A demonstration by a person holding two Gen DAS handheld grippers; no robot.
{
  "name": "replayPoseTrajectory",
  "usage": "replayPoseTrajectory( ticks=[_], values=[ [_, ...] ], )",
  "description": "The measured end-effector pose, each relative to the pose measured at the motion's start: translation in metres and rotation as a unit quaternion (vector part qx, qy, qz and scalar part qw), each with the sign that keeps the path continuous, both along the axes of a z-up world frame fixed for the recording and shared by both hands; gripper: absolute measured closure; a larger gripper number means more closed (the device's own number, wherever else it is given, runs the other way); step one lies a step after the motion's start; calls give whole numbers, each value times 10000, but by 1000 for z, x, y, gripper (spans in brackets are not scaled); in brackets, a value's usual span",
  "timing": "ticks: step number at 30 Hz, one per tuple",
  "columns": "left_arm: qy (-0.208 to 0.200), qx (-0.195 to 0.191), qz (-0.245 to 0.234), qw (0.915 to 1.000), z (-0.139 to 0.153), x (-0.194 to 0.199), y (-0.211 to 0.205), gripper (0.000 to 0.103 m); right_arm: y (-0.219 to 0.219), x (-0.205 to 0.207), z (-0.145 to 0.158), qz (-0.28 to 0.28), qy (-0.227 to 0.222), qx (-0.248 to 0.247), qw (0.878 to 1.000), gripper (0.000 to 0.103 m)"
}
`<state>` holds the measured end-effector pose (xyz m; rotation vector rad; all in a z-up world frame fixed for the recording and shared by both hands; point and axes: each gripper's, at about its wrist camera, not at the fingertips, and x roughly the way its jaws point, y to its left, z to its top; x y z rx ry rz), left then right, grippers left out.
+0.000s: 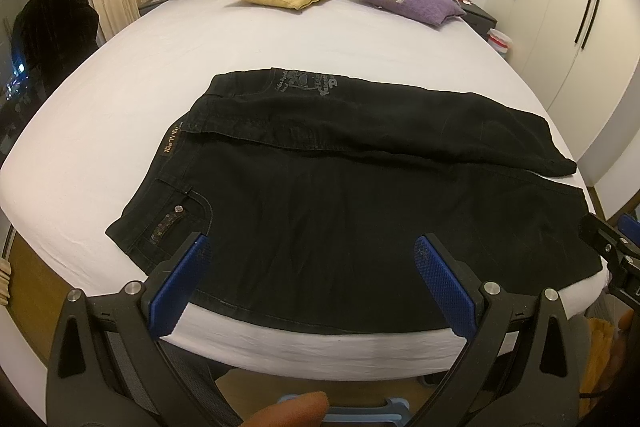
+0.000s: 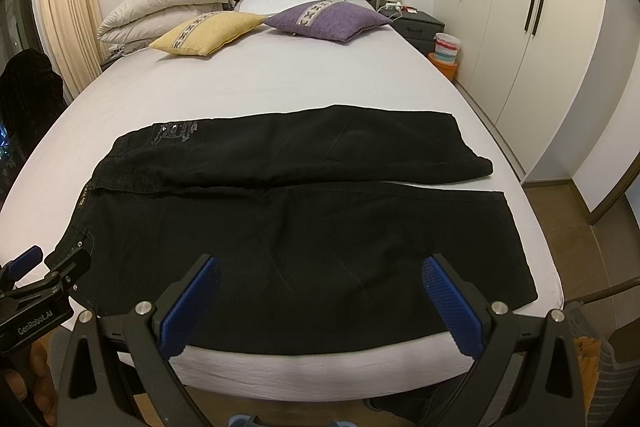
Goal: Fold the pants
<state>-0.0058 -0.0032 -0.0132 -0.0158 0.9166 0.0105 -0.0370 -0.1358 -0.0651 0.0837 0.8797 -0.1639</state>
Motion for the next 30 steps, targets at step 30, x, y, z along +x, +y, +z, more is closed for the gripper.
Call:
replayPoseTrajectory(
  ticks=[30],
  values=[
    [791,1290,-3170,9363,-45,353,69,1,-85,229,-37,3608,469,437,9304,18]
  ],
)
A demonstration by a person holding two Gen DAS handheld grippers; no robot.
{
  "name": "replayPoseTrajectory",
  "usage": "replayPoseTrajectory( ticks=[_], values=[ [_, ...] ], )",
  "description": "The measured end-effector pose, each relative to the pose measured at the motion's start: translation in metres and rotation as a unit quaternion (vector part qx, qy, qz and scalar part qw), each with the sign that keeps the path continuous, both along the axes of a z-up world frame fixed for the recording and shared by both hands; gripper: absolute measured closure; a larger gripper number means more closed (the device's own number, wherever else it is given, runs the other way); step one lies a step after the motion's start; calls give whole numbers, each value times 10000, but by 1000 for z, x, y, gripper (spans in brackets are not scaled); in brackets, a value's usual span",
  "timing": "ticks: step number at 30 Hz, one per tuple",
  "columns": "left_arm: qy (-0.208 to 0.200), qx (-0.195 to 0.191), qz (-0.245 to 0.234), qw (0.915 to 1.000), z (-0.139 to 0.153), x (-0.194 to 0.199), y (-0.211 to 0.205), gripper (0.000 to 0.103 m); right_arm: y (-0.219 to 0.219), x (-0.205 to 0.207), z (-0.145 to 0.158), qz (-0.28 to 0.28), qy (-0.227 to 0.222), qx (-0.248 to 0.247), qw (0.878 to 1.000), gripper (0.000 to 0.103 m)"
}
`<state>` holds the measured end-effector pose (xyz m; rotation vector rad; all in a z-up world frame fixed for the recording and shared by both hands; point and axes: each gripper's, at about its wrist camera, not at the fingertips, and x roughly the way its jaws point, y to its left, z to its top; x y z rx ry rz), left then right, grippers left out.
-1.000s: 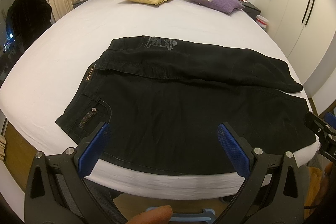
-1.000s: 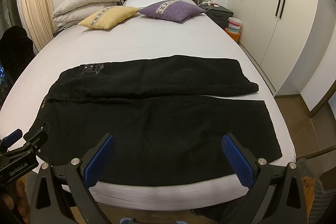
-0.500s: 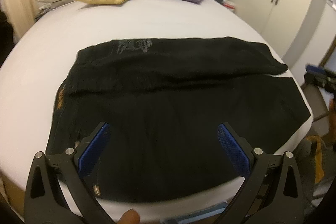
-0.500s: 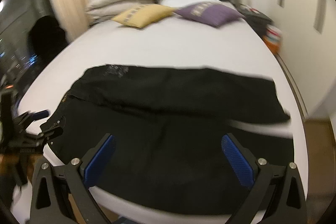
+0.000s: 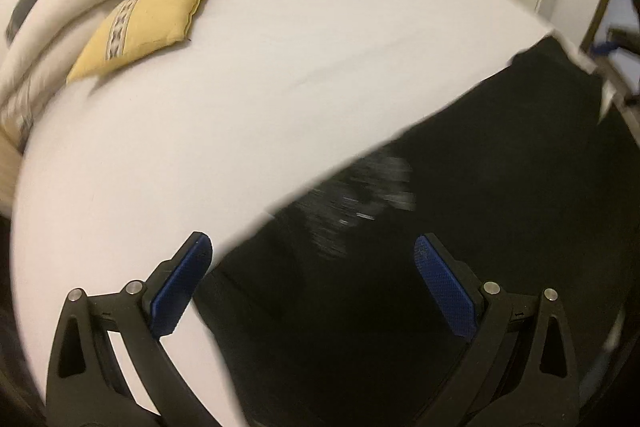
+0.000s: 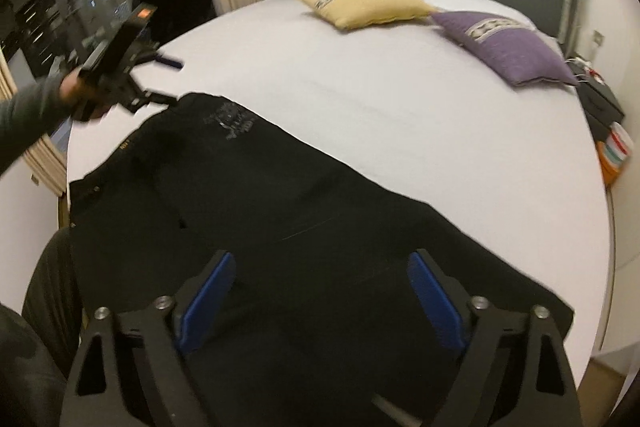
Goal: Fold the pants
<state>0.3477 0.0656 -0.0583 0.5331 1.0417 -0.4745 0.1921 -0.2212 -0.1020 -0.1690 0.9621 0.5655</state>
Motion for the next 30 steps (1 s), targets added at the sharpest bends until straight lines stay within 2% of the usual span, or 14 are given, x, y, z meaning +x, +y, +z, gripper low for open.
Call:
replayPoseTrajectory(
  ticks=[1,2,5,9,15,19,21,23,25,27,28,30],
  values=[
    [145,76,-142,9998,-7,14,2,4,-1,13,-7,63,68,-39,9999,20],
    [291,89,-249,9992,-14,25,5,13,-2,19,-11,102,111,-57,9999,22],
    [794,234,-527,9952,-37,46,9,24,0,40,-25,281,176,-187,9993,27],
    [1118,576,-758,9892,-64,64,12,24,5,65,-40,516,343,-204,9979,30],
    [1460,418,-733,9857,-79,94,25,24,12,90,-52,690,493,-229,9961,32],
    [1517,303,-772,9849,-77,109,30,26,14,94,-55,736,560,-244,9954,32],
    [1594,216,-881,9830,-75,115,29,44,14,99,-56,754,572,-245,9952,34],
    [1654,216,-998,9809,-75,119,27,69,12,101,-56,759,596,-279,9949,35],
    [1640,300,-1029,9806,-76,125,26,71,11,104,-58,752,606,-337,9948,36],
    [1603,342,-1007,9813,-73,132,28,76,10,103,-59,747,592,-410,9946,37],
    [1478,426,-1000,9830,-71,135,29,88,10,104,-59,743,573,-454,9946,37],
    [1314,499,-1033,9847,-65,137,32,94,9,106,-58,720,510,-549,9946,37]
  ],
)
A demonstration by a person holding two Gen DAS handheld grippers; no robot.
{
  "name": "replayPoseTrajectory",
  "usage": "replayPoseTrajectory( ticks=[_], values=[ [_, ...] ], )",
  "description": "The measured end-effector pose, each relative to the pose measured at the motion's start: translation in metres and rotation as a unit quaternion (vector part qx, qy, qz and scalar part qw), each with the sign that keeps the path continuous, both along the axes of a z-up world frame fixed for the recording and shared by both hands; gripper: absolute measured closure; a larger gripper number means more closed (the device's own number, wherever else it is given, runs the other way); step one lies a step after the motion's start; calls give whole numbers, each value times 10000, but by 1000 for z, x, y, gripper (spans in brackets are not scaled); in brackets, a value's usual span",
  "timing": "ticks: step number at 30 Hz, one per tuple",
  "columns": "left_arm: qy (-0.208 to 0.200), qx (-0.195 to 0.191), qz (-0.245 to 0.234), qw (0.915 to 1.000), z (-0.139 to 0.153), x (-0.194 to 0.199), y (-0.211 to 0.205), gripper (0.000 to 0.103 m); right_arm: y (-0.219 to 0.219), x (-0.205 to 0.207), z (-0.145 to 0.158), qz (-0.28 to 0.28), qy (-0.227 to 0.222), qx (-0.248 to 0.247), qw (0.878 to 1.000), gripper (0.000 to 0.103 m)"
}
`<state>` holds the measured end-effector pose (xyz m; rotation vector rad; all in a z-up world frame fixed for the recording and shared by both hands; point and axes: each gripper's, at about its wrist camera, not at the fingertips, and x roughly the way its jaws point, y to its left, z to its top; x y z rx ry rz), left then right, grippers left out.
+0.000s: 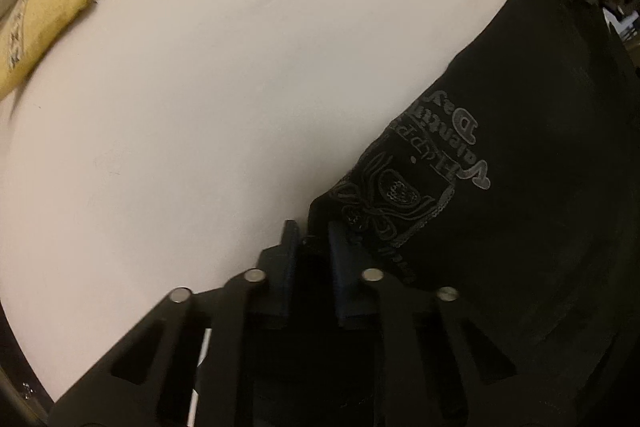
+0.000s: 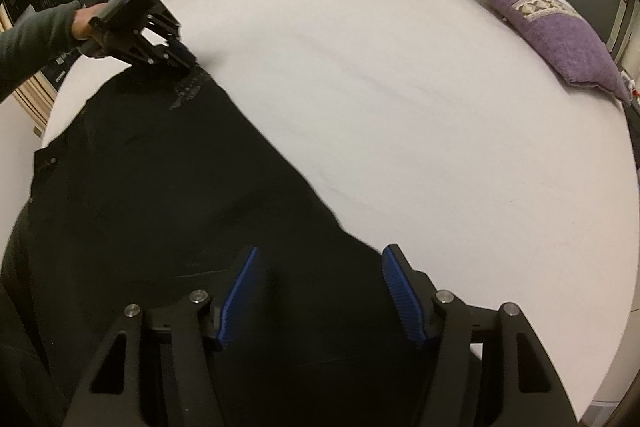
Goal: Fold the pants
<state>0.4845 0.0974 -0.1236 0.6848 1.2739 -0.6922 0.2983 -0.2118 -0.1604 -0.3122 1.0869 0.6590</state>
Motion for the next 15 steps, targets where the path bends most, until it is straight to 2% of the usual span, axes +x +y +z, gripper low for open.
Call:
replayPoseTrajectory(
  ticks=[4,6,11,13,14,15],
  values=[
    [-562,193,-200,9980,6,-8,-5,96,1,10,1,22,-42,-13,10000,38],
    [-877,237,-233,9956,7,-8,-18,96,4,17,2,81,-47,-26,10000,42],
    [-1552,5,-62,9879,21,-15,-17,96,30,37,5,374,-28,-56,9993,46],
    [-1785,-36,-15,9839,26,-31,-15,96,40,41,1,470,48,-78,9989,47],
    [-1933,-34,-32,9811,29,-34,-15,96,45,45,-2,506,103,-110,9986,50],
    [-2029,-30,-45,9792,32,-53,-19,96,49,50,-6,539,180,-124,9983,53]
  ],
)
